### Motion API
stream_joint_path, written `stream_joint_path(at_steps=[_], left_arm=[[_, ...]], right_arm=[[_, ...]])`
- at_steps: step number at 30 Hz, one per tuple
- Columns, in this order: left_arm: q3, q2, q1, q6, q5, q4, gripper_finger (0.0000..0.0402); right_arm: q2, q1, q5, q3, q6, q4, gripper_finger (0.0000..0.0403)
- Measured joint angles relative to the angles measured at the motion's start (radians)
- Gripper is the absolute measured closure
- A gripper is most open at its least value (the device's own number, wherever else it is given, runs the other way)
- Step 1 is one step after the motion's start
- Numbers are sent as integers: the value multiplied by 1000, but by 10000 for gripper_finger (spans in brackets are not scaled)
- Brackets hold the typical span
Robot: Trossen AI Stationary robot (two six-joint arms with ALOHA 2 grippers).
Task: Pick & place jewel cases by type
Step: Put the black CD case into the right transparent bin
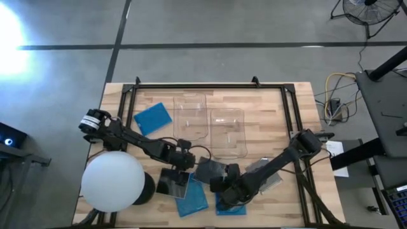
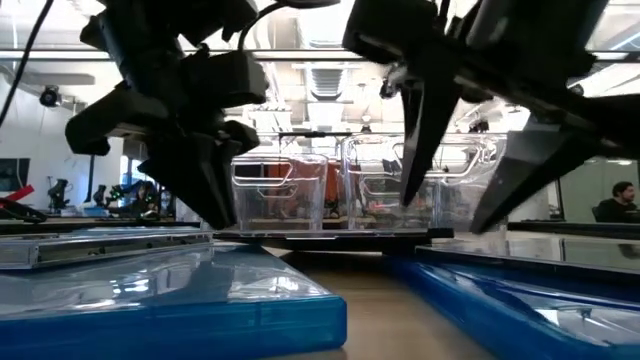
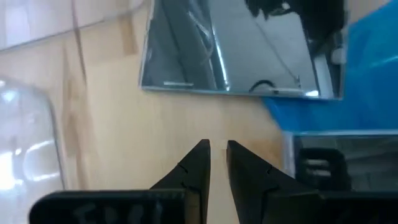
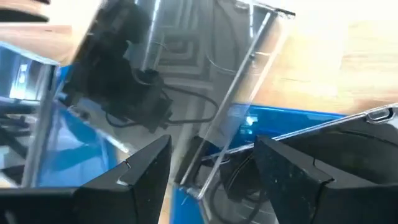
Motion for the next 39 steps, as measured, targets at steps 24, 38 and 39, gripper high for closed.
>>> stream_joint_path(at_steps=[24, 38, 39], left_arm=[[11, 3, 33, -235, 130, 33, 365], [14, 79, 30, -205, 132, 89, 365], [14, 82, 31, -205, 131, 89, 365]], right_arm=[[3, -48, 14, 5, -64, -71, 179], [68, -58, -42, 2, -65, 54, 179], [71, -59, -44, 2, -56, 57, 179]])
